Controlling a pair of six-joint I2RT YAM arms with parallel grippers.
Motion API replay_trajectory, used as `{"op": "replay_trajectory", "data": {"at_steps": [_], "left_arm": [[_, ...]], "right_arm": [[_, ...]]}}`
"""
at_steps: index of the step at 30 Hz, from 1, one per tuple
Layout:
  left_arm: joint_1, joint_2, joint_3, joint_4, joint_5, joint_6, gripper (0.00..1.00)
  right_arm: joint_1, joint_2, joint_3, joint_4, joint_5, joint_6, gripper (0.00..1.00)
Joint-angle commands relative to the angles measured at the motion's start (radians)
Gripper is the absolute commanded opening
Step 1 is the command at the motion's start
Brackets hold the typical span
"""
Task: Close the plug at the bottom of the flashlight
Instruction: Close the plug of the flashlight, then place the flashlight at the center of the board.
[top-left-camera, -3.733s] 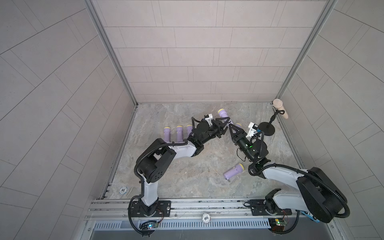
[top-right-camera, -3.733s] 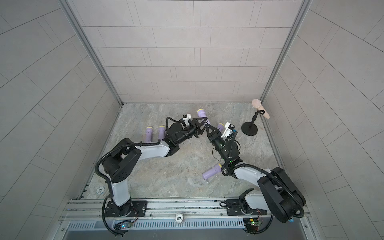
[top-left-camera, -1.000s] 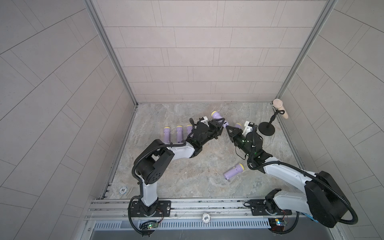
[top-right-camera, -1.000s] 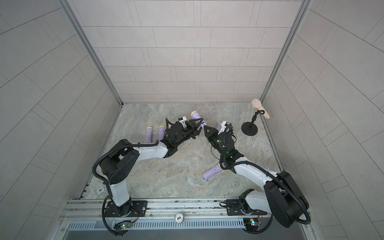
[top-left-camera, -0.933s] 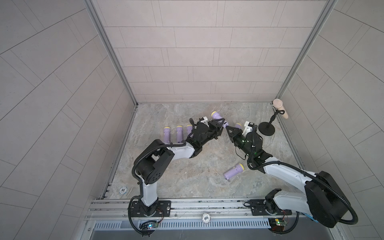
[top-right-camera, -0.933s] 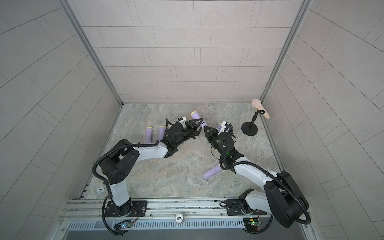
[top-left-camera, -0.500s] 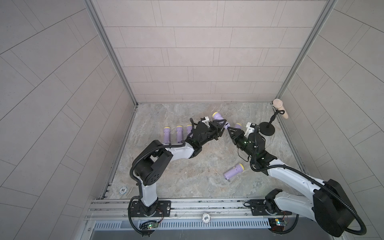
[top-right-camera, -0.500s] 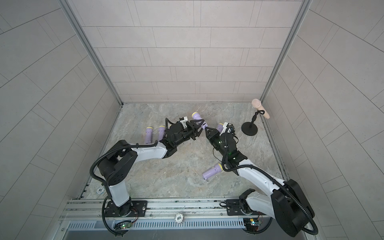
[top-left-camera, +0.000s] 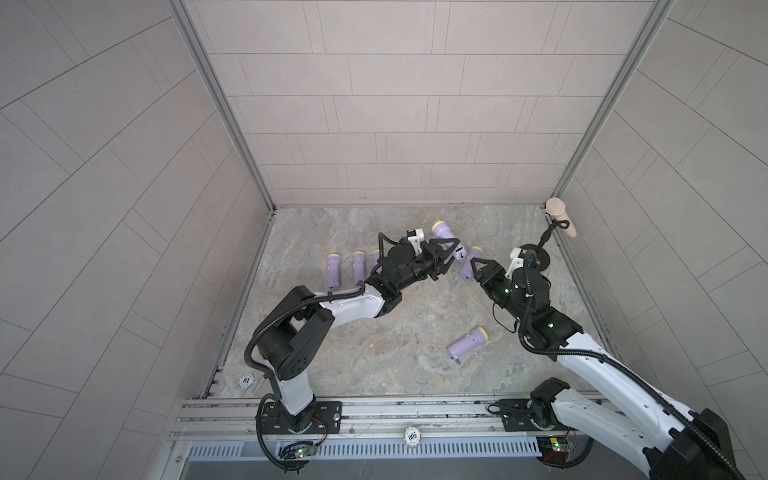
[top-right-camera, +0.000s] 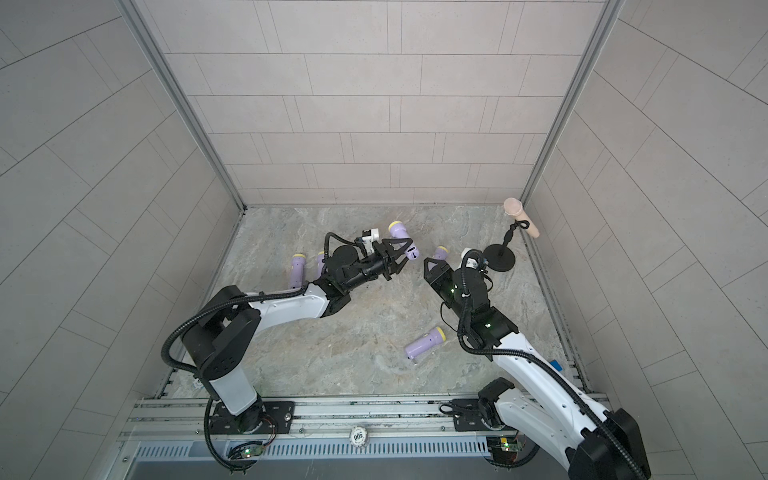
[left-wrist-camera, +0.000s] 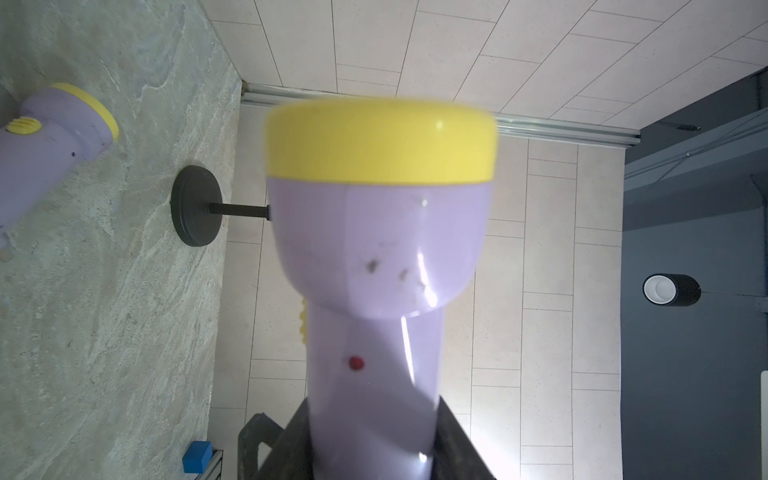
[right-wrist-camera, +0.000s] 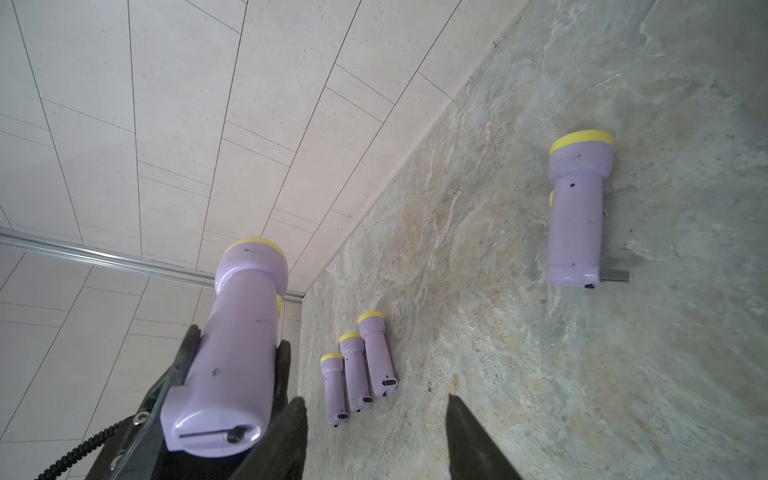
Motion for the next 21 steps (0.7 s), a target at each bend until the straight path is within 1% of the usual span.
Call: {"op": "replay_trajectory", "data": {"at_steps": [1, 5, 9, 14, 15, 16, 21], "left_arm": [[0.011, -0.033, 0.022, -0.062, 0.033, 0.055, 0.00], [0.028, -0.055, 0.028, -0.204, 0.040, 0.137, 0.00], [0.052, -0.095, 0.050, -0.457, 0.027, 0.275, 0.00], [0.060, -0.138, 0.125, -0.815, -0.050, 0.487, 0.00], [0.061, -0.140, 0.146, -0.880, -0.069, 0.525, 0.00], [0.060, -0.144, 0.165, -0.942, -0.092, 0.561, 0.00], [0.060, -0.131, 0.261, -1.176, -0.194, 0.704, 0.00]], "right_arm": [[-0.001, -0.050, 0.043, -0.116, 0.034, -0.053, 0.62], [-0.001, -0.085, 0.092, -0.218, 0.041, -0.127, 0.74], [-0.001, -0.100, 0.160, -0.344, 0.046, -0.222, 0.82], [-0.001, -0.122, 0.198, -0.445, 0.054, -0.309, 0.86], [-0.001, -0.129, 0.200, -0.458, 0.054, -0.321, 0.89], [-0.001, -0.133, 0.205, -0.472, 0.052, -0.331, 0.99], [-0.002, -0.139, 0.232, -0.535, 0.038, -0.396, 0.99]]}}
